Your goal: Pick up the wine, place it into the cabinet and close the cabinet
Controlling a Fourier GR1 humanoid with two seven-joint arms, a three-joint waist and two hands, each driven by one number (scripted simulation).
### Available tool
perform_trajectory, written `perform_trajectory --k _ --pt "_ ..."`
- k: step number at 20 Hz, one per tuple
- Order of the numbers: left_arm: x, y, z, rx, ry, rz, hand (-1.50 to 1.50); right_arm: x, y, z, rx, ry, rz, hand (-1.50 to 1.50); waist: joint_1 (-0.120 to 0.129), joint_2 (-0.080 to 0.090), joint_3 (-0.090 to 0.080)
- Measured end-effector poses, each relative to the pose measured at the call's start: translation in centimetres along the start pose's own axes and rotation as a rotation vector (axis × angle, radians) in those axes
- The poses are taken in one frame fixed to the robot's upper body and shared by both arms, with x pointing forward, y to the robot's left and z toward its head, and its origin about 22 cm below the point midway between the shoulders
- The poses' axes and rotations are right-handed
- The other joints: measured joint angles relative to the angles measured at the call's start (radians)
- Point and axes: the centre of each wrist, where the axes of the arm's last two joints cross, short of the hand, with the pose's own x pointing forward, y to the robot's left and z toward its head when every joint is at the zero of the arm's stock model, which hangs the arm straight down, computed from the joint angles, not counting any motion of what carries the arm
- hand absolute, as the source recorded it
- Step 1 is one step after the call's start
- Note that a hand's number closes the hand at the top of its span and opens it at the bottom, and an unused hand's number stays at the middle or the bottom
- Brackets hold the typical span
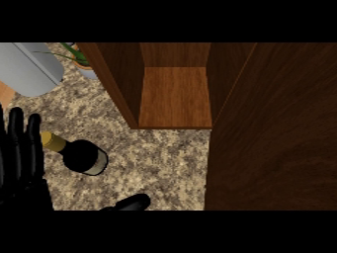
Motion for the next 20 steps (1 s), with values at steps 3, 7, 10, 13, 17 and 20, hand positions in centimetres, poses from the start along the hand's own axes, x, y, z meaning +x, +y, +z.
perform_trajectory --k 3,7,10,13,17,20 --pt "-0.3 0.7 -0.3 0.023 0.007 -0.033 -1.5 0.4 0.0 -0.4 -0.003 -0.005 0.008 -1.5 0.002 0.0 0.0" --pt "-0.6 1.8 -1.0 0.075 -0.001 -0.08 -1.5 0.2 0.0 0.0 0.0 0.003 0.016 -1.5 -0.002 -0.001 0.0" --pt "-1.0 2.3 -1.0 0.099 0.007 -0.093 -1.5 0.3 0.0 -0.1 -0.005 -0.005 0.017 -1.5 -0.002 -0.001 -0.001" --pt "-1.6 3.1 -1.0 0.123 0.023 -0.107 -1.5 0.1 -0.2 0.1 -0.013 -0.002 0.022 -1.5 -0.004 -0.001 -0.002" --pt "-1.9 4.2 -1.3 0.134 0.057 -0.098 -1.5 0.0 0.1 0.1 -0.005 -0.004 0.014 -1.5 -0.003 -0.001 -0.003" --pt "-2.1 5.0 -1.2 0.123 0.097 -0.058 -1.5 0.0 -0.2 0.2 -0.011 -0.006 0.031 -1.5 -0.005 -0.001 -0.003"
